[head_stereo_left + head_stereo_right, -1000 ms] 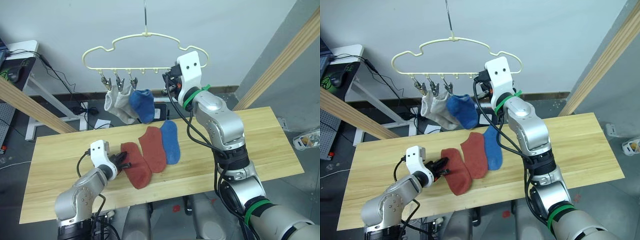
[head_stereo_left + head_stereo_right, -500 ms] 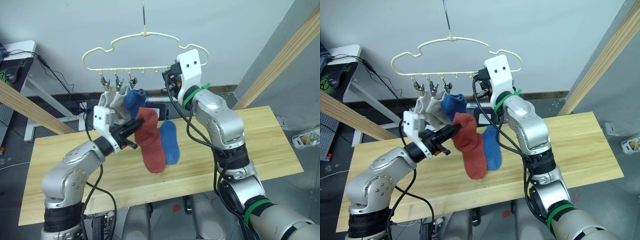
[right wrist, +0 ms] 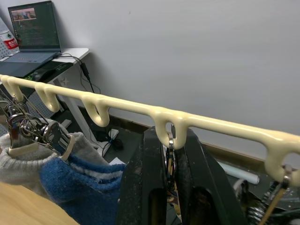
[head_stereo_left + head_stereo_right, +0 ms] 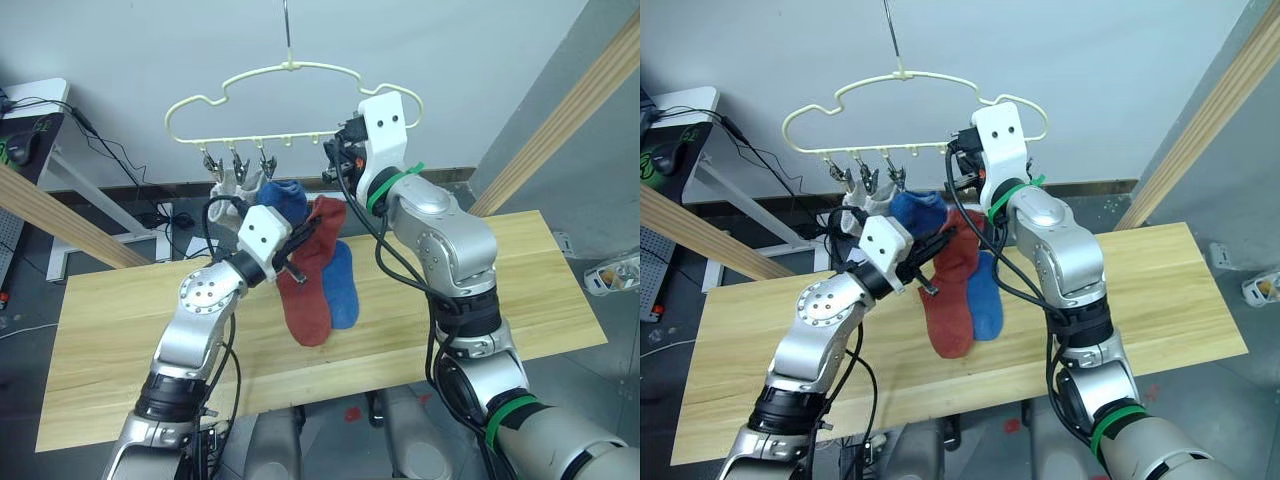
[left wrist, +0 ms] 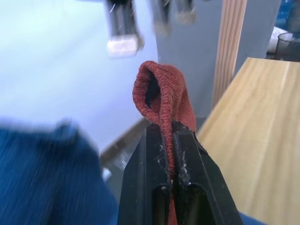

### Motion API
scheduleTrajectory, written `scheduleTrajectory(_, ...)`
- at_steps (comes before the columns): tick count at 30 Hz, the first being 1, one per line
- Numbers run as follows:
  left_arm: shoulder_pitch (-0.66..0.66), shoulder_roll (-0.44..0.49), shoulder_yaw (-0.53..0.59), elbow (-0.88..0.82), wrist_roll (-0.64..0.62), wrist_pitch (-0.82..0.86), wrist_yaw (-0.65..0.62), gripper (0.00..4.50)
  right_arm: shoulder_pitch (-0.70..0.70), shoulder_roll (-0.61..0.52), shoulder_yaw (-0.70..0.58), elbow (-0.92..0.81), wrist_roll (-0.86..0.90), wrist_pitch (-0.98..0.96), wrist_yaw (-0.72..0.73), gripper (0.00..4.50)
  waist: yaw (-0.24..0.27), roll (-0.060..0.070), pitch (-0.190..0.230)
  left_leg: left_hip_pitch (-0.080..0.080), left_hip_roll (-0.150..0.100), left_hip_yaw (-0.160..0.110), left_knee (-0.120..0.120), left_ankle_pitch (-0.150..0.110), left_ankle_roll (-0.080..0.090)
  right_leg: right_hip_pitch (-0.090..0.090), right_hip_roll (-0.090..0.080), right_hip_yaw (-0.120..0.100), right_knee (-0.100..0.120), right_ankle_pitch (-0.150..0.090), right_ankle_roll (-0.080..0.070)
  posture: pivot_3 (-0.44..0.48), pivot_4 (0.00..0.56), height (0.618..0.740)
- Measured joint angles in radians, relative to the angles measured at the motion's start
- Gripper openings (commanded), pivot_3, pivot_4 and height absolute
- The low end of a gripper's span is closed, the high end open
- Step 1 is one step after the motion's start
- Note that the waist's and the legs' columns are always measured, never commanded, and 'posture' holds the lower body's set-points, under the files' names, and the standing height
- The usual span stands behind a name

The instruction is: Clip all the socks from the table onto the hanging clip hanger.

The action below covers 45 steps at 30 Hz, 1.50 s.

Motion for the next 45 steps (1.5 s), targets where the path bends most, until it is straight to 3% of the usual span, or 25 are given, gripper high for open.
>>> scheduleTrajectory(19, -0.121, -0.036, -0.033, 0.189, 0.224, -0.160, 0.118, 0.02, -0.002, -0.009, 0.004, -0.015, 0.011, 0.012, -0.001, 0.00, -0.002, 0.000, 0.000, -0.001, 0.000, -0.002, 0.002, 0.000, 0.000, 0.000, 0.000, -0.002, 0.002, 0.001, 0.000, -0.200, 0.329, 0.740)
scheduleTrajectory(45, -0.164, -0.023, -0.030, 0.227, 0.300, -0.242, 0.178, 0.02, 0.000, -0.061, 0.066, -0.015, -0.013, -0.013, 0.007, 0.00, -0.002, 0.000, 0.000, -0.002, 0.000, -0.003, 0.014, 0.000, 0.000, 0.000, 0.000, -0.002, 0.013, 0.001, 0.001, -0.194, 0.327, 0.740)
